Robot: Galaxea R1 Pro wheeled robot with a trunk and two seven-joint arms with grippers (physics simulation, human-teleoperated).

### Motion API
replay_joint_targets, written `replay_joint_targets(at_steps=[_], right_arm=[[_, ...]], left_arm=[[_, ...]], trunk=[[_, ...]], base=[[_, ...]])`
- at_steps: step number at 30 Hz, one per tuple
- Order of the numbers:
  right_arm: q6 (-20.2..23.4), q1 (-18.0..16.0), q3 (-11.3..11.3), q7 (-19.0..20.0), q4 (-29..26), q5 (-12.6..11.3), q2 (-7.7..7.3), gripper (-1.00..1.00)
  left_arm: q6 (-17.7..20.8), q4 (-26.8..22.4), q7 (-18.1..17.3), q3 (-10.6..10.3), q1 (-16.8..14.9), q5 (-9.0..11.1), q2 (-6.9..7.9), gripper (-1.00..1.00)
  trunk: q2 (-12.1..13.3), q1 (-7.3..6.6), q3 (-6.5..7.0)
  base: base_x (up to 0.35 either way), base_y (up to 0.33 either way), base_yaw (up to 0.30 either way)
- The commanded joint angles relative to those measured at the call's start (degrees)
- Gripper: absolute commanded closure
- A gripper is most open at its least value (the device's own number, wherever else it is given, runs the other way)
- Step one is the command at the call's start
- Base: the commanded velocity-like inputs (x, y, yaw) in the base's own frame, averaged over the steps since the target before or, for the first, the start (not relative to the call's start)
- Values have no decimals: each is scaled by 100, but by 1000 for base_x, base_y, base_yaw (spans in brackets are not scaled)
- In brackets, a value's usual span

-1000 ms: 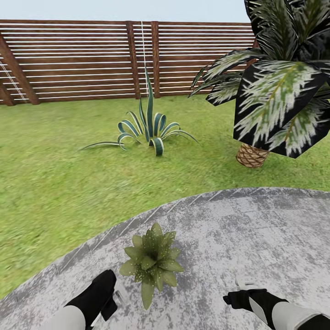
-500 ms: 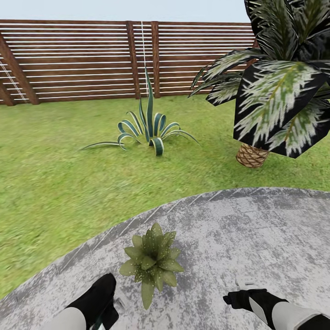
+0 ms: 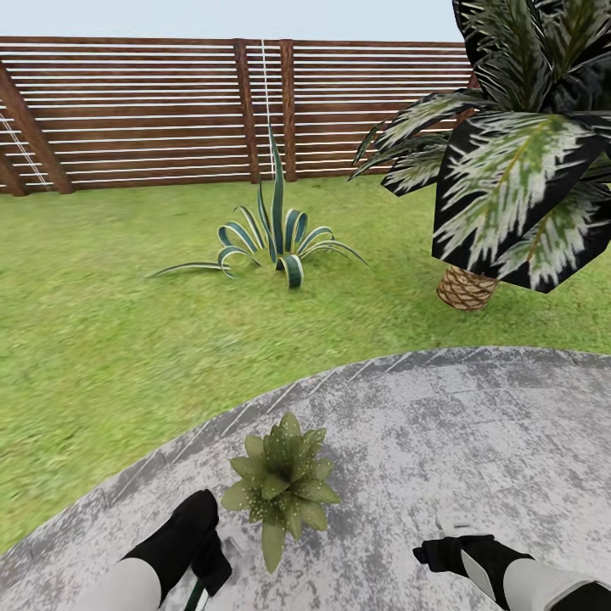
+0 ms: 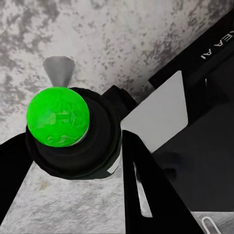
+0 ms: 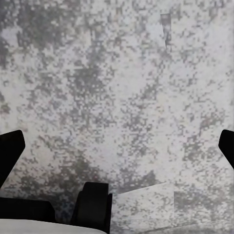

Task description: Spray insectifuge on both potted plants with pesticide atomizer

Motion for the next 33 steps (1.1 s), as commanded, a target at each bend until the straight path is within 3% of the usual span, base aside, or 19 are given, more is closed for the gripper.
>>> replay_joint_targets(at_steps=[1,11,19,25,33], right_arm=[[10,-6,47,26,9,-61,0,-100],[10,-6,46,26,9,-62,0,-100],[10,-6,46,26,9,-62,0,-100],[10,-6,46,26,9,-62,0,-100],[10,-6,46,26,9,-62,0,-100]], left_arm=[[16,-13,-57,-6,-34,-60,1,100],[16,12,-59,-15,-81,-63,7,100],[16,26,-63,-15,-81,-62,1,100],[475,26,-58,-31,-81,-62,-5,100],[499,26,-51,-32,-81,-62,-6,100]], trunk=[[-2,0,-4],[-2,0,-4],[-2,0,-4],[-2,0,-4],[-2,0,-4]], base=[[0,0,0],[0,18,0],[0,271,-212],[0,275,-77],[0,34,-2]])
